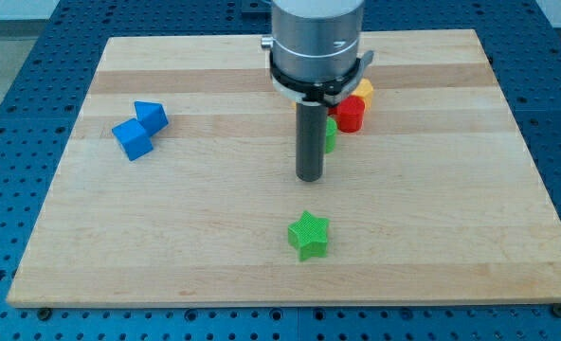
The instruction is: Push the green circle left below the red circle
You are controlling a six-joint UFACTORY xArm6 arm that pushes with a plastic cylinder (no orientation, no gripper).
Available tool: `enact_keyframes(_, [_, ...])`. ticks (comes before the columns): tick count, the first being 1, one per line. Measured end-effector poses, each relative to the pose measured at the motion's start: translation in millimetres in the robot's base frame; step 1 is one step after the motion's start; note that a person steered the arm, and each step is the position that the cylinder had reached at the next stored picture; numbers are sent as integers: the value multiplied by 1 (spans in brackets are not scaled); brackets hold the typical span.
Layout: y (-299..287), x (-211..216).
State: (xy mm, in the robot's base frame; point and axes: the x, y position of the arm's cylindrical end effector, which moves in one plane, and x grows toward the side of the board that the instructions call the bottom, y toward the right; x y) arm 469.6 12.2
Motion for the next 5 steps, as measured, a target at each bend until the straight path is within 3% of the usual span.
enact_keyframes(5, [-11, -33])
